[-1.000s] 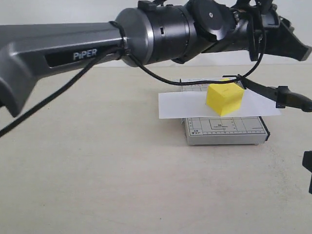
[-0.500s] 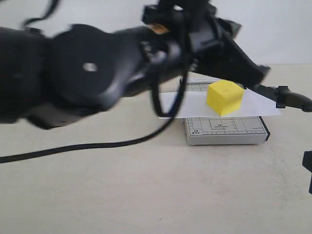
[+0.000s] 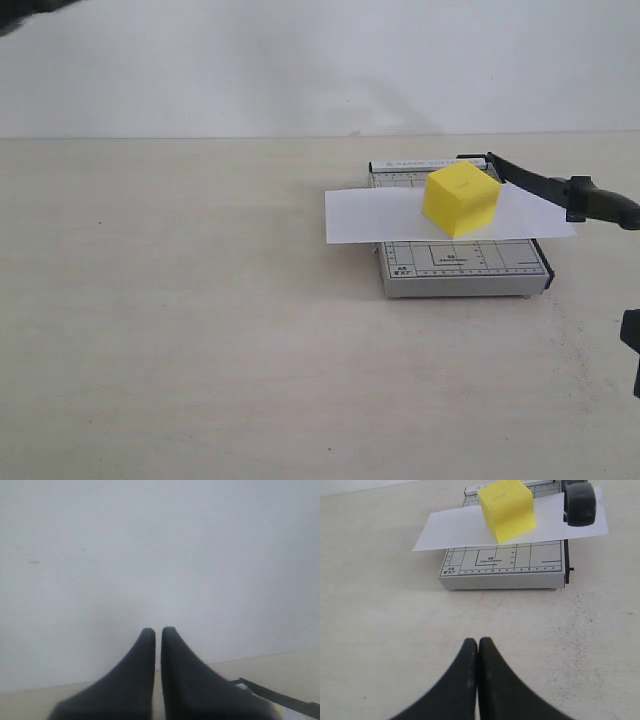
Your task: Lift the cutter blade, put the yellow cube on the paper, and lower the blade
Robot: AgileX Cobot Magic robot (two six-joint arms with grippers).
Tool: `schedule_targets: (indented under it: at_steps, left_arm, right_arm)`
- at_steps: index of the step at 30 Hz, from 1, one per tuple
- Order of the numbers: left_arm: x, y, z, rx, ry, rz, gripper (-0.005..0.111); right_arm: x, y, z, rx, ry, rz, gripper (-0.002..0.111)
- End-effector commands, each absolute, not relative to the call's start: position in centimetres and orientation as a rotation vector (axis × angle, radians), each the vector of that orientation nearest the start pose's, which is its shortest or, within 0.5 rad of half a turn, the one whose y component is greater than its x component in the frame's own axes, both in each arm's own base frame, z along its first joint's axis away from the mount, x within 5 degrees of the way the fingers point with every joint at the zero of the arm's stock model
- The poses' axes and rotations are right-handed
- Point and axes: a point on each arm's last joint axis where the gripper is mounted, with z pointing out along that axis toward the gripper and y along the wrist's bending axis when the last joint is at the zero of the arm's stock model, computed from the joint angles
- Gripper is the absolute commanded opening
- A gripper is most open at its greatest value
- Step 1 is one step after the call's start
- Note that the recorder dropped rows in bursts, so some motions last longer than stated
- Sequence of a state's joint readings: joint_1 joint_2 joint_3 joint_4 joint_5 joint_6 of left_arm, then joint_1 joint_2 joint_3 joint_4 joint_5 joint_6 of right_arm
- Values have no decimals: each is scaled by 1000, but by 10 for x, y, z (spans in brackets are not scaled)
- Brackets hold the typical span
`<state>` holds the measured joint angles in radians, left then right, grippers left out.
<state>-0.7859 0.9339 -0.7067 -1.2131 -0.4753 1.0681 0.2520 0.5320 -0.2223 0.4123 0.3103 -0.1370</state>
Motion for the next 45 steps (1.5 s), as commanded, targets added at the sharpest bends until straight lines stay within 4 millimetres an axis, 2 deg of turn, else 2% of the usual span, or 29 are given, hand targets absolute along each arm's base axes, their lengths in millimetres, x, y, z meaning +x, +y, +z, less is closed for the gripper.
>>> schedule_targets:
  at_steps: [1,4,6,7,11,14,16,19,21,23,25,29,32,34,35,36,37,40,41,42,45]
  left_arm:
    - [150,-69,340,87,1618,-156,5]
    - [141,-66,324,425,1592,77,5]
    - [137,-71,316,606,1581,120,5]
    - [136,-72,314,640,1594,113,5]
    - [141,-68,303,561,1712,105,5]
    - [145,-69,296,579,1732,81,5]
    - [146,-76,293,613,1727,-12,5]
    - [140,-97,292,604,1731,-407,5]
    - [133,-112,292,667,1715,-640,5]
    - [130,-119,291,682,1725,-753,5]
    - [134,-119,288,632,1768,-751,5]
    - [156,-97,276,316,1916,-534,5]
    - [169,-82,269,253,1947,-455,5]
    - [184,-64,261,243,1968,-439,5]
    - [195,-45,255,208,1981,-431,5]
    - [199,-35,253,163,1986,-443,5]
    - [204,-13,253,55,1957,-510,5]
    - [201,11,269,9,1831,-646,5]
    - [201,22,277,-111,1808,-660,5]
    - [202,31,285,-258,1794,-639,5]
    - [198,30,303,-293,1756,-493,5]
  right_arm:
    - [99,37,221,-72,2103,431,0]
    - [99,37,221,-72,2103,431,0]
    - [99,37,221,-72,2103,431,0]
    - [99,37,221,-72,2103,431,0]
    - [99,37,221,-72,2103,431,0]
    - [99,37,221,-72,2103,431,0]
    - [99,37,221,-73,2105,432,0]
    - [98,37,221,-66,2107,436,0]
    - [98,37,221,-66,2107,436,0]
    - [98,37,221,-66,2107,436,0]
    - [98,37,221,-67,2110,437,0]
    - [98,37,220,-68,2113,438,0]
    - [98,37,220,-65,2115,441,0]
    - [98,37,220,-65,2115,441,0]
    - [98,37,220,-65,2115,441,0]
    - [98,37,220,-65,2115,441,0]
    - [98,37,220,-65,2115,441,0]
    - [98,37,220,-65,2115,441,0]
    - [98,37,220,-65,2115,441,0]
    - [98,37,220,-65,2115,441,0]
    - [98,37,220,-65,2115,441,0]
